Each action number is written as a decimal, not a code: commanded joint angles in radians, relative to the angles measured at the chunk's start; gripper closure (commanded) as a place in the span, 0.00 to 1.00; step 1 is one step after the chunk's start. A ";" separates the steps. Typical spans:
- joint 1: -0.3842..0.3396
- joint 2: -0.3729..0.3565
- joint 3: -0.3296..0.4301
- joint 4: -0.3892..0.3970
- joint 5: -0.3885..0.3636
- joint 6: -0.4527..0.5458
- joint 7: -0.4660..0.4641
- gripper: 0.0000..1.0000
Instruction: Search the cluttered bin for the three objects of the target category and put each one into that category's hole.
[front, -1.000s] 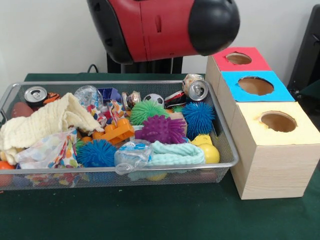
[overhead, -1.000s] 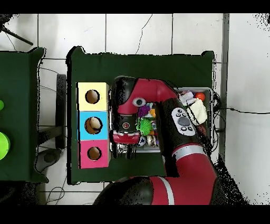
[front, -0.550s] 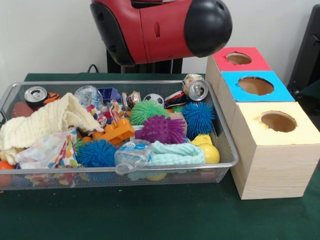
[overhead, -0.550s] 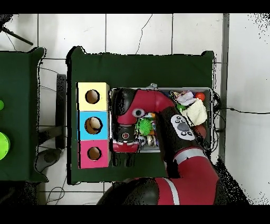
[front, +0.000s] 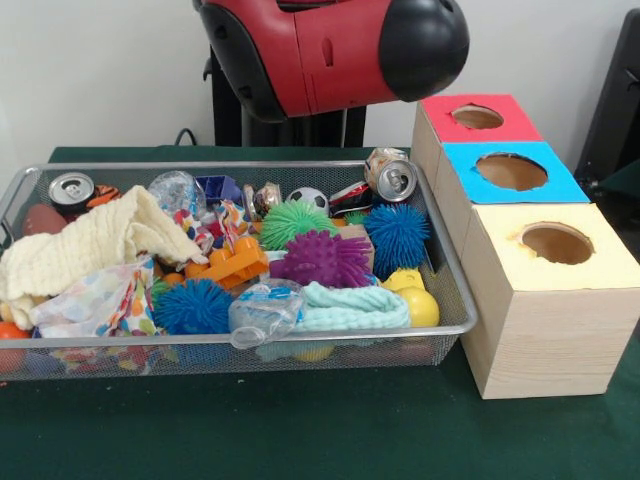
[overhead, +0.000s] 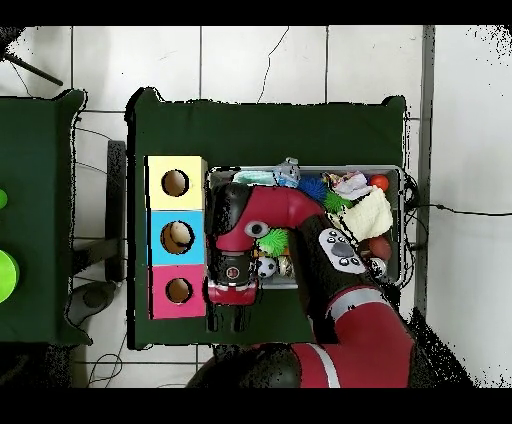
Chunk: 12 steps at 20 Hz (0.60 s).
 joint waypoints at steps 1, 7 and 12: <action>-0.002 -0.008 -0.004 0.042 -0.054 -0.088 0.027 0.00; 0.006 -0.004 -0.040 0.047 -0.077 -0.116 0.073 0.00; 0.006 -0.012 -0.045 0.065 -0.068 -0.143 0.080 0.00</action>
